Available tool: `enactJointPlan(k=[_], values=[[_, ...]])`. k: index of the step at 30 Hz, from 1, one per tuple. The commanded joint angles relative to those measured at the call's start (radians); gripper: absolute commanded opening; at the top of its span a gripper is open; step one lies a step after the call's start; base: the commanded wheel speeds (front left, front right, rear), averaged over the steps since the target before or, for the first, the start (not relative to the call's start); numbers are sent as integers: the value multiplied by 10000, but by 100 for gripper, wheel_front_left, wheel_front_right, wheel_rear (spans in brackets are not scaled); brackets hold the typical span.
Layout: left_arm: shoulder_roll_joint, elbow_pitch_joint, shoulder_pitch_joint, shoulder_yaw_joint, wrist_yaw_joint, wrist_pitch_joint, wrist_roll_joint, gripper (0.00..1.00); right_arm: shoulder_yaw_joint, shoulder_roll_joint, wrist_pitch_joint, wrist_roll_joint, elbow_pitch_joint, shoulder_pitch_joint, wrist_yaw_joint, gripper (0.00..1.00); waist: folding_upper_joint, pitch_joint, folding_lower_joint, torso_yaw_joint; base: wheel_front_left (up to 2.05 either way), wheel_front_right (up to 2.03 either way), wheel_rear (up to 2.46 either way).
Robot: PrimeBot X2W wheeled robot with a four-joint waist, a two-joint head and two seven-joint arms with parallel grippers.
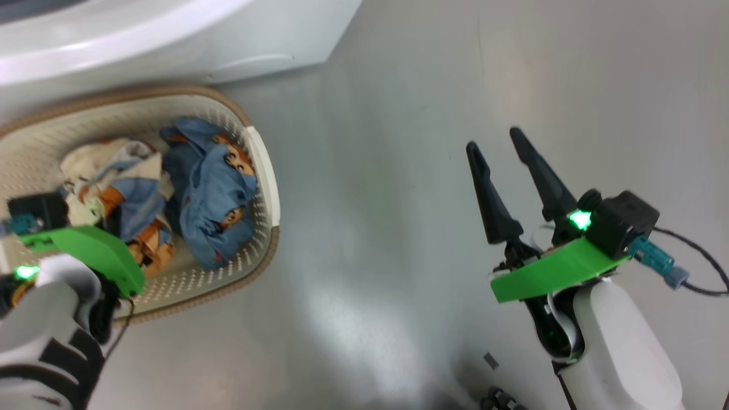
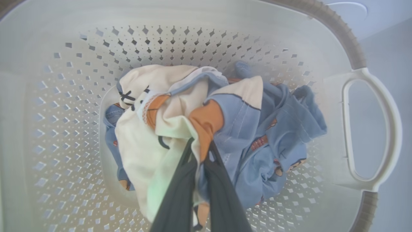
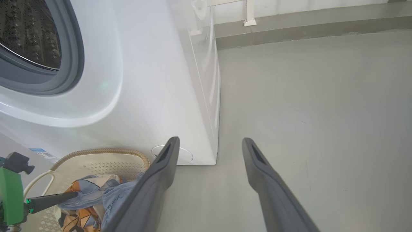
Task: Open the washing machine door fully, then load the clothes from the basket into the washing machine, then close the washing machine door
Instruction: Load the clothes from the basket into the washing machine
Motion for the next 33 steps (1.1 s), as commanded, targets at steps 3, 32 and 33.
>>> enactJointPlan(k=[3,32,33], values=[[248,-251,551,35,-17,-374,-271,0,165,53,-118,-138,-7,610,96,100,0,-1037,0,369,0,0,0],[-428,-5674,4678,5157,-17,-660,4296,0,-873,-613,-118,-437,472,3186,96,100,0,-4971,0,1906,0,0,0],[-491,-5932,4860,5370,-17,-660,4447,0,-918,-632,-118,-436,465,3291,96,100,0,-5044,0,1941,0,0,0]])
